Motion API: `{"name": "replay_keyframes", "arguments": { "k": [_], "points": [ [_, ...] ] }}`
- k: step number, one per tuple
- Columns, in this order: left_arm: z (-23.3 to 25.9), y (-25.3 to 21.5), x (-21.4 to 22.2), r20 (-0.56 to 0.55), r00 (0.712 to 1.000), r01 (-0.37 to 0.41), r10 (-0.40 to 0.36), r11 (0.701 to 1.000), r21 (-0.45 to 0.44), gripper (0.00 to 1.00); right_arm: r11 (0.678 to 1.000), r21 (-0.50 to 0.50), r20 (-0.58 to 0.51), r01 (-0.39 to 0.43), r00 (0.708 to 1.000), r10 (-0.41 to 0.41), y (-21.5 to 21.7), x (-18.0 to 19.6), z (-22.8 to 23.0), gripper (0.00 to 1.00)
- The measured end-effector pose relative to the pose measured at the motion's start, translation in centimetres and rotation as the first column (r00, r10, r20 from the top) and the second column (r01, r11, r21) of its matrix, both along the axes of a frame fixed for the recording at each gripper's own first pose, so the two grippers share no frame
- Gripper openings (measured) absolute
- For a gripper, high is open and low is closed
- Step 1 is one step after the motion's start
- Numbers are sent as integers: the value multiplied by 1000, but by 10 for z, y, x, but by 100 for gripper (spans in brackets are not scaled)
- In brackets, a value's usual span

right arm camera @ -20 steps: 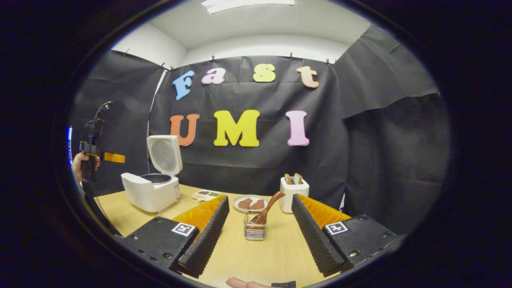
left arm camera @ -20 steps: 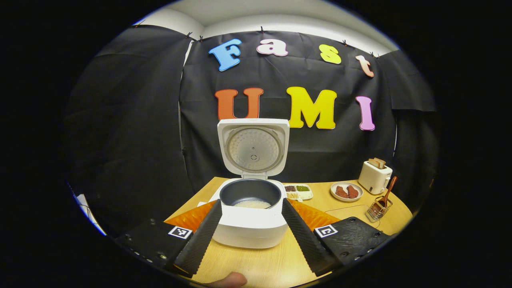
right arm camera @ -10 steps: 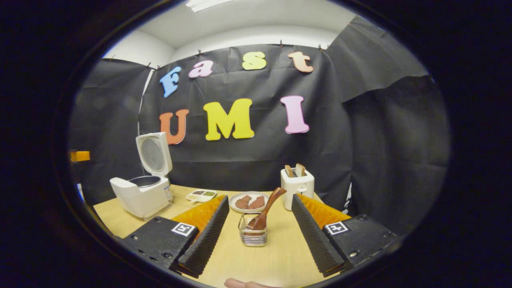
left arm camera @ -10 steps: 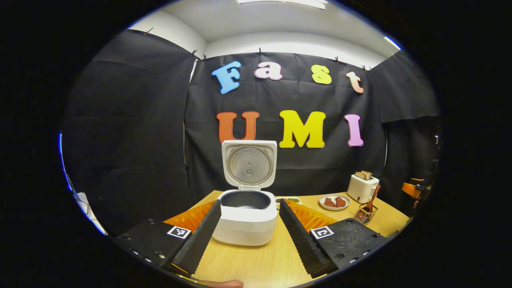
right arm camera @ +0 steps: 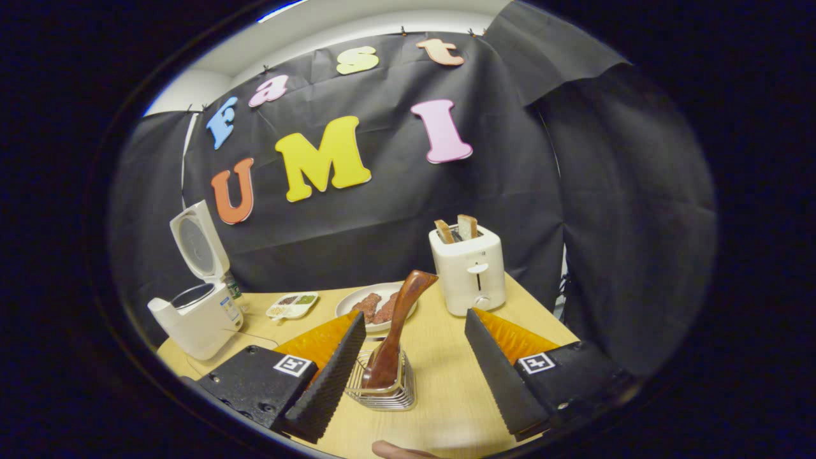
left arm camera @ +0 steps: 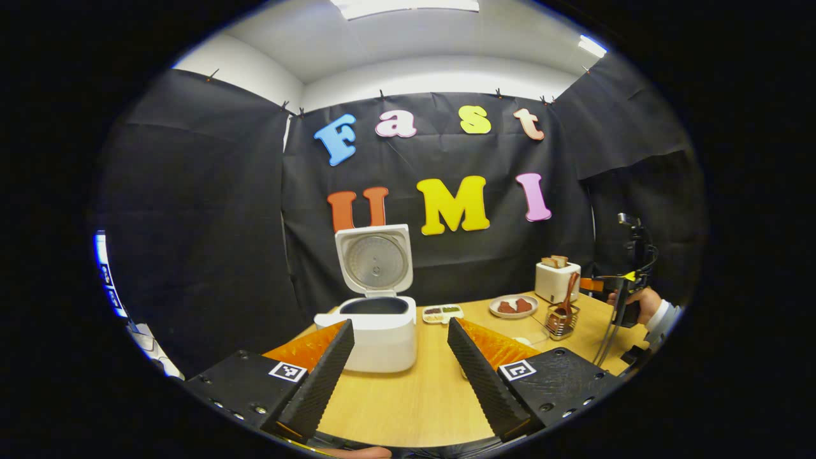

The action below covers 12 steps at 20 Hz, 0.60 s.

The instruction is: Close the left gripper, press the button to open the rice cooker; take a wooden spoon from the chopstick holder with the right hand, scoop a spoonful of rice and pour it into the rice cooker, then put the wooden spoon back into the chopstick holder.

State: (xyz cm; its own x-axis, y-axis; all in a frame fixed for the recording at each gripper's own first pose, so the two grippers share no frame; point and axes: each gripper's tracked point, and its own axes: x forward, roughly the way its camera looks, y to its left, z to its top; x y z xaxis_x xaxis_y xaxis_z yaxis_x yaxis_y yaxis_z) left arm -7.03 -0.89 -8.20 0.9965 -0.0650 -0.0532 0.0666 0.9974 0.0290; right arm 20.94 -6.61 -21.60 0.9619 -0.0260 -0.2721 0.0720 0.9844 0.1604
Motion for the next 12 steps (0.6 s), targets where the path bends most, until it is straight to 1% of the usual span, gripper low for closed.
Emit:
{"name": "replay_keyframes", "arguments": {
  "k": [1,2,3,5,6,7,8,9,10,11,12],
  "points": [
    [-6,-6,-5,-18,1000,16,-16,1000,-10,94,1000,12,-34,-6,999,7,1,10,-11,100],
    [-8,-11,-8,-15,1000,25,-25,1000,-17,96,1000,5,-75,17,997,-16,-5,20,-23,100],
    [-9,-12,-10,-10,1000,28,-28,999,-22,95,1000,4,-85,27,996,-27,-10,30,-30,100],
    [-15,-5,-11,-3,1000,-3,3,1000,-16,96,998,58,-95,-18,995,24,4,47,-36,100],
    [-18,1,-10,-1,999,-32,32,999,-12,96,997,71,-96,-17,995,24,3,53,-40,100],
    [-19,5,-12,-2,999,-54,54,998,-15,96,996,83,-90,-10,996,18,1,60,-41,92],
    [-20,6,-12,-6,998,-58,58,998,-17,96,993,113,-90,-16,996,26,3,66,-44,100],
    [-20,0,-13,-12,999,-49,49,999,-22,96,987,157,-101,-23,994,39,8,70,-46,100],
    [-19,-5,-14,-18,999,-34,34,999,-27,95,976,210,-95,-49,993,70,17,76,-45,98],
    [-18,-8,-17,-22,1000,-21,21,999,-32,95,969,239,-98,-58,992,84,22,82,-45,86],
    [-15,-8,-19,-20,1000,-19,18,999,-36,96,968,245,-121,-52,989,84,21,86,-49,67]
  ]
}}
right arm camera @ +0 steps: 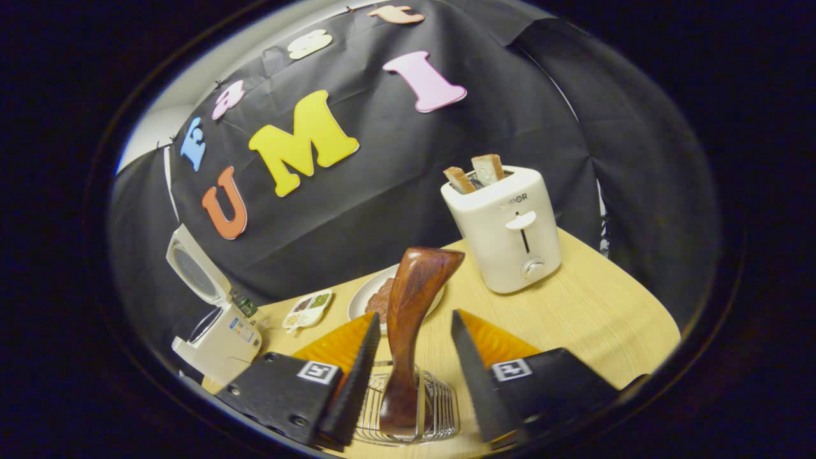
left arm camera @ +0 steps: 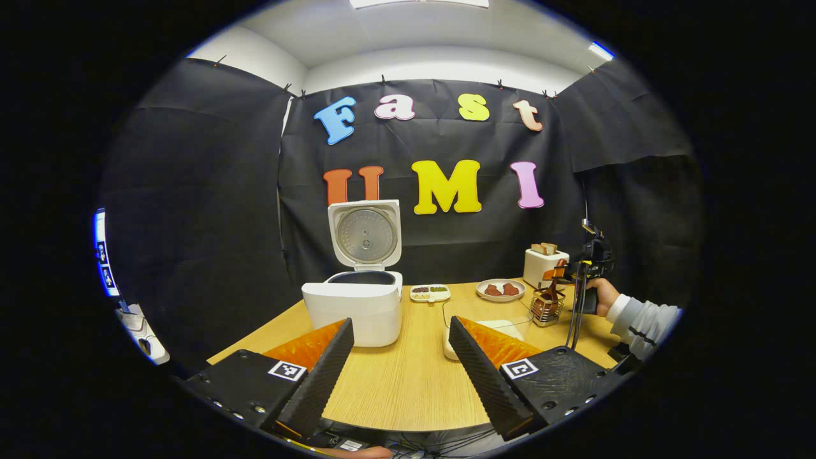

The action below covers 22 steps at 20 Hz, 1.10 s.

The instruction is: Close the left gripper, press the button to open the rice cooker; take a wooden spoon from the chopstick holder with the right hand, scoop a spoonful of rice and pour it into the rice cooker, then put the wooden spoon back into the chopstick holder.

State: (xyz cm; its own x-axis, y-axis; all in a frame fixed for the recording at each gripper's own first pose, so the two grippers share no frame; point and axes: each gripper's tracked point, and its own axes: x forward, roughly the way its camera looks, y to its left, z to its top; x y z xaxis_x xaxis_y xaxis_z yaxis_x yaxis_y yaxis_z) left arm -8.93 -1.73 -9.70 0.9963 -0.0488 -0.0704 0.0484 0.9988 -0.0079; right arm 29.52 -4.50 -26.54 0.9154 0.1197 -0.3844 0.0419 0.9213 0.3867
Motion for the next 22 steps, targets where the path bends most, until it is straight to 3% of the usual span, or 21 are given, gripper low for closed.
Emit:
{"name": "replay_keyframes", "arguments": {
  "k": [2,3,4,6,10,13,17,22],
  "points": [
    [10,4,-4,29,999,-25,25,1000,-5,96,1000,-14,-20,13,1000,-14,3,2,-3,22],
    [13,1,-6,41,999,-29,29,1000,-5,96,1000,-20,-12,10,1000,-10,5,3,0,16],
    [14,-5,-8,45,999,-21,21,1000,-7,95,999,-47,2,14,1000,-14,6,-4,9,20],
    [12,-18,-9,43,999,-1,1,1000,0,95,997,-78,35,28,999,-25,6,-11,26,20],
    [15,-20,-11,76,996,-59,57,998,33,96,996,-87,74,24,997,-18,17,-28,59,20],
    [10,-40,-12,56,998,-21,18,999,44,96,990,-143,121,17,993,1,26,-42,91,20],
    [27,-31,-21,98,993,-69,67,998,13,95,980,-199,180,16,983,20,52,-58,129,20],
    [40,-39,-40,134,991,-9,8,1000,5,95,967,-256,221,5,974,53,106,-77,154,20]
  ]
}}
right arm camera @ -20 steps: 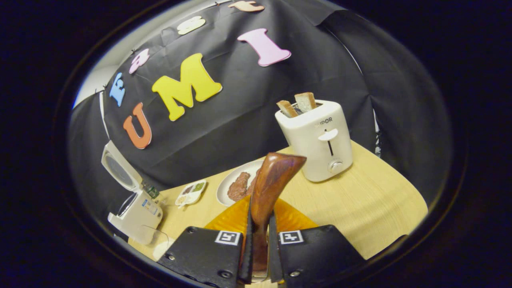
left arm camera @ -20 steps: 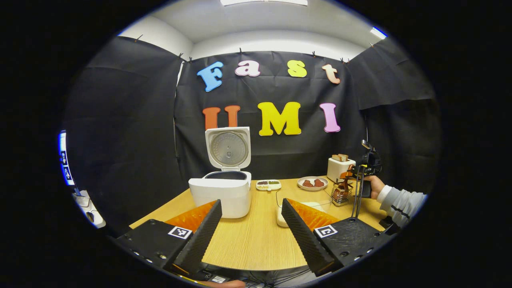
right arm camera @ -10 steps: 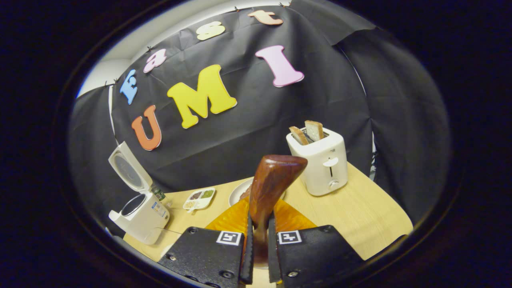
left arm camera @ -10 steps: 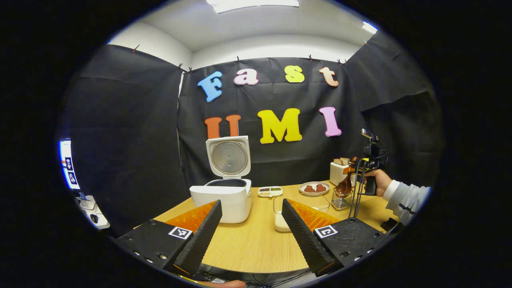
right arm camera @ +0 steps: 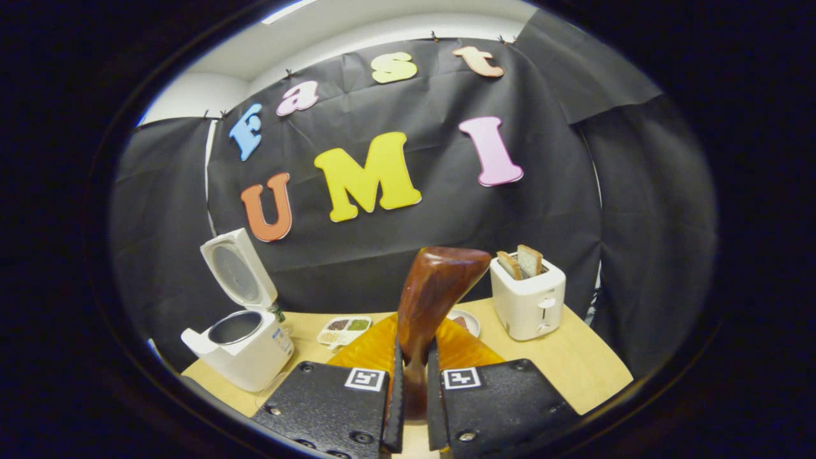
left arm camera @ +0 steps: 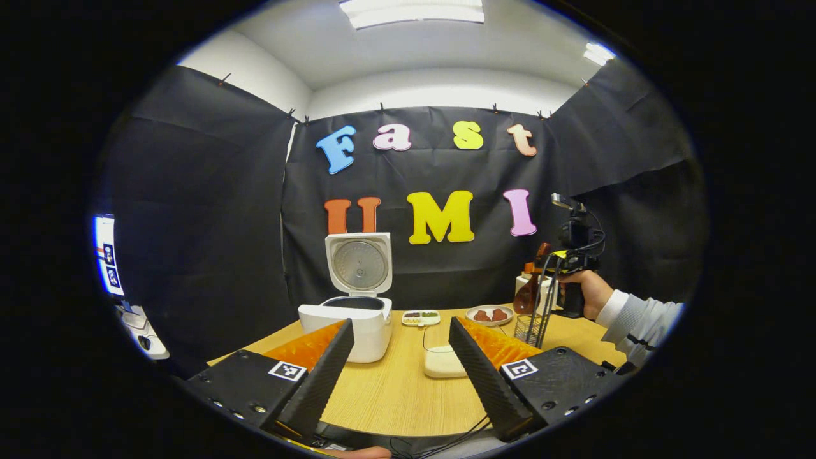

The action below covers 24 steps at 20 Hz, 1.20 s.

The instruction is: Close the left gripper, press the button to open the rice cooker; take a wooden spoon from the chopstick holder with the right hand, scoop a spoonful of rice and pour it into the rice cooker, then put the wooden spoon back into the chopstick holder.

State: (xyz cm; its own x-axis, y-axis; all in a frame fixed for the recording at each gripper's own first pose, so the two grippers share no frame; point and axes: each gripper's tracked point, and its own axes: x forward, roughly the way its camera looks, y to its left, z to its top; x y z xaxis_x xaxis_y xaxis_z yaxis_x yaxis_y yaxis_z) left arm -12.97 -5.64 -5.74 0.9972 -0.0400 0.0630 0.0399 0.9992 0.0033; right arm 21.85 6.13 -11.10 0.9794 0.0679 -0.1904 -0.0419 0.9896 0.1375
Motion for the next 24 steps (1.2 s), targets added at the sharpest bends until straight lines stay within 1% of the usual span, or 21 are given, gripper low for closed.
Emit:
{"name": "replay_keyframes", "arguments": {
  "k": [3,4,5,6,8,11,12,14,16,18,19,20,21,22,23,24],
  "points": [
    [11,13,-11,35,999,-5,4,1000,17,95,997,-80,49,9,999,-6,32,-7,2,20],
    [14,12,-15,45,999,21,-21,1000,8,95,996,-91,55,6,998,-1,47,-9,-3,15],
    [13,9,-19,50,998,43,-42,999,-9,96,995,-98,52,-6,999,11,61,-10,-9,15],
    [14,13,-21,53,997,56,-55,998,-24,95,994,-109,42,-24,999,29,75,-11,-19,20],
    [12,24,-24,48,997,61,-59,998,-36,95,985,-167,26,-53,998,58,100,-14,-41,20],
    [9,40,-23,35,999,30,-28,998,-52,95,968,-242,-27,-66,998,61,125,-12,-85,20],
    [7,41,-22,27,999,26,-25,998,-55,96,962,-271,-37,-45,999,36,125,-11,-93,20],
    [0,43,-21,3,1000,22,-22,999,-38,96,957,-291,-29,-13,1000,5,128,-8,-101,20],
    [-5,50,-19,-12,1000,1,-2,999,-35,96,952,-306,-26,22,999,-32,126,-4,-109,20],
    [-6,52,-18,-18,1000,-2,1,999,-43,97,933,-355,-18,63,997,-74,118,0,-115,20],
    [-6,48,-18,-20,1000,11,-12,999,-47,97,927,-364,-22,89,994,-104,113,4,-120,20],
    [-8,44,-16,-27,999,24,-26,998,-53,96,930,-354,-47,96,992,-120,111,5,-131,20],
    [-11,44,-16,-37,999,31,-33,998,-56,96,938,-337,-88,86,989,-122,113,7,-144,20],
    [-10,45,-15,-38,999,29,-31,998,-52,96,949,-307,-118,71,987,-112,117,8,-155,20],
    [-9,46,-16,-36,999,25,-27,999,-45,97,963,-260,-122,71,987,-105,122,7,-157,20],
    [-9,47,-15,-34,999,25,-26,999,-39,97,973,-214,-126,91,985,-120,121,3,-157,20]
  ]
}}
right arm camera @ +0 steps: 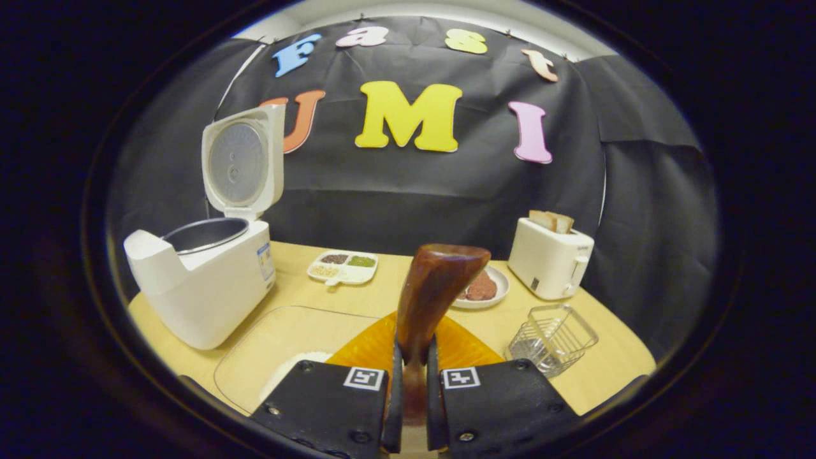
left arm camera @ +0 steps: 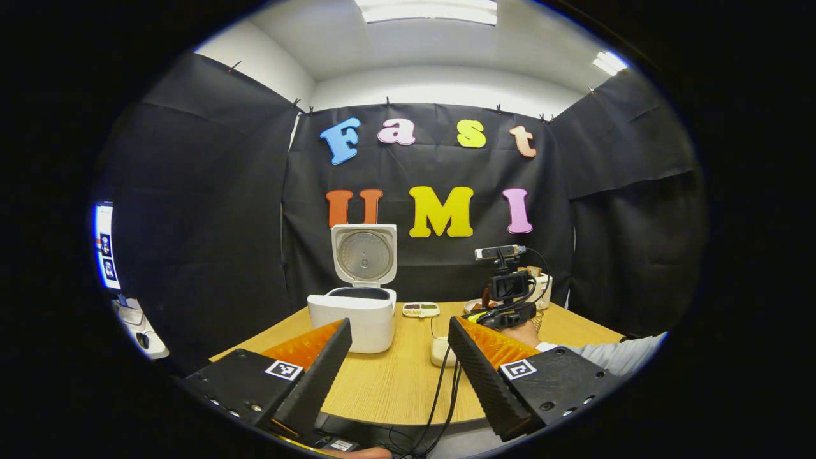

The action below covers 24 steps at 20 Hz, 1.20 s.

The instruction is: Close the left gripper, press the button to open the rice cooker; take a wooden spoon from the chopstick holder with the right hand, scoop a spoonful of rice and pour it into the rice cooker, then put the wooden spoon back into the chopstick holder.

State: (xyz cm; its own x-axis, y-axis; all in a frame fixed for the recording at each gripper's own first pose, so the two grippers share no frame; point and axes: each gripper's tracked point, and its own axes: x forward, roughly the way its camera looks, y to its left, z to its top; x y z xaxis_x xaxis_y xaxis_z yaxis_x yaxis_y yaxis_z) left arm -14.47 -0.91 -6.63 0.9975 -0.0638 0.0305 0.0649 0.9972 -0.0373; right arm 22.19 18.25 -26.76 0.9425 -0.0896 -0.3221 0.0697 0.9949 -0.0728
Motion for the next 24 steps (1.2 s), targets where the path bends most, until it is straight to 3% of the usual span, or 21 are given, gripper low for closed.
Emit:
{"name": "replay_keyframes", "arguments": {
  "k": [1,5,7,8,9,13,19,24],
  "points": [
    [0,-1,-1,3,1000,-1,1,1000,0,97,999,36,-11,16,1000,-15,2,-4,-1,20],
    [-3,-1,2,-7,1000,9,-9,1000,-7,96,986,160,-83,-41,995,55,32,-17,-14,20],
    [-3,5,1,-7,1000,-9,9,1000,-10,97,983,178,-94,-53,993,70,38,-19,-15,20],
    [-2,7,1,-6,1000,-11,11,1000,-12,97,977,200,-104,-68,990,90,47,-22,-17,25],
    [-2,7,3,-3,1000,-11,11,1000,-17,97,971,227,-114,-79,988,107,56,-23,-18,20],
    [-7,13,8,-15,999,-36,36,999,-33,96,936,346,-164,-57,979,121,71,-27,-18,20],
    [-10,13,10,-30,999,-29,28,999,-45,97,870,476,-117,-127,972,206,78,-18,-14,20],
    [-12,21,12,-35,998,-48,46,997,-67,97,771,619,-52,-148,972,228,71,-15,-6,19]
  ]
}}
